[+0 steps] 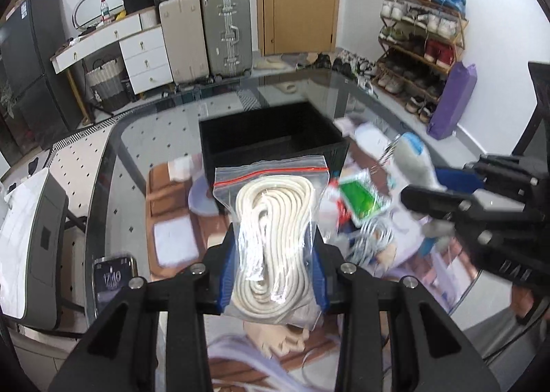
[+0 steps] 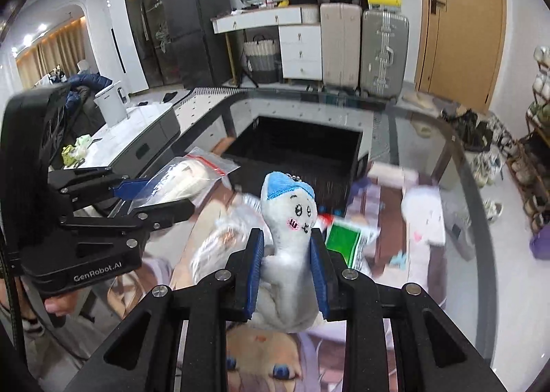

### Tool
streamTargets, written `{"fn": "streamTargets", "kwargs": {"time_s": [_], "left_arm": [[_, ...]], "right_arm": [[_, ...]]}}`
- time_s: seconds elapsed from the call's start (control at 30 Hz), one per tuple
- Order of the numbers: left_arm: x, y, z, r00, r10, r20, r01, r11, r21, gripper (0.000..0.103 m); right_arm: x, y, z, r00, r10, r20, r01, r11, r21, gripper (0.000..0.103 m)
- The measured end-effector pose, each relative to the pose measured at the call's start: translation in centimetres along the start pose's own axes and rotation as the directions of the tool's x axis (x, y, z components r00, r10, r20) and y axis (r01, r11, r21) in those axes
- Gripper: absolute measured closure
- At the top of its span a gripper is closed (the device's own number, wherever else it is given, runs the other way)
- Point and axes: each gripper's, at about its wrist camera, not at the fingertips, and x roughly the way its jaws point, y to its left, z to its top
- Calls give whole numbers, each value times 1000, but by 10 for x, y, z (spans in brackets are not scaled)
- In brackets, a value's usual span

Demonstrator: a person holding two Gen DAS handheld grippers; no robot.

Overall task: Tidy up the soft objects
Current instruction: 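Carry both held items into the black box and open both tools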

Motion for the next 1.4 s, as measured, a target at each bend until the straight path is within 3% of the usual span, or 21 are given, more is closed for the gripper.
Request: {"fn": "streamTargets", "kwargs": {"time_s": [0.4,0.63,0.83,1.03,1.17,1.3,1.4], "left_arm": [[21,17,55,997,15,75,-10,998,-67,68],[59,38,76,990,44,136,-25,990,-142,68],[97,45,79,996,40,76,-26,985,-173,68],[125,48,81,1000,10,1,-10,981,-193,68],[134,46,77,998,38,-52,-47,982,-180,68],[138,43,73,996,32,-87,-46,984,-169,68],[134,40,71,996,37,-76,-50,985,-166,62]], "right_arm": [[21,-9,61,996,-2,90,-3,999,49,76],[55,-26,96,991,-10,132,0,998,71,77],[98,-44,108,993,-7,114,-3,996,84,77],[136,-54,108,999,-18,43,13,995,99,77],[159,-60,103,999,-18,-48,23,994,107,76],[168,-67,95,997,-4,-81,14,992,123,76],[169,-71,92,996,5,-90,7,991,133,76]]}}
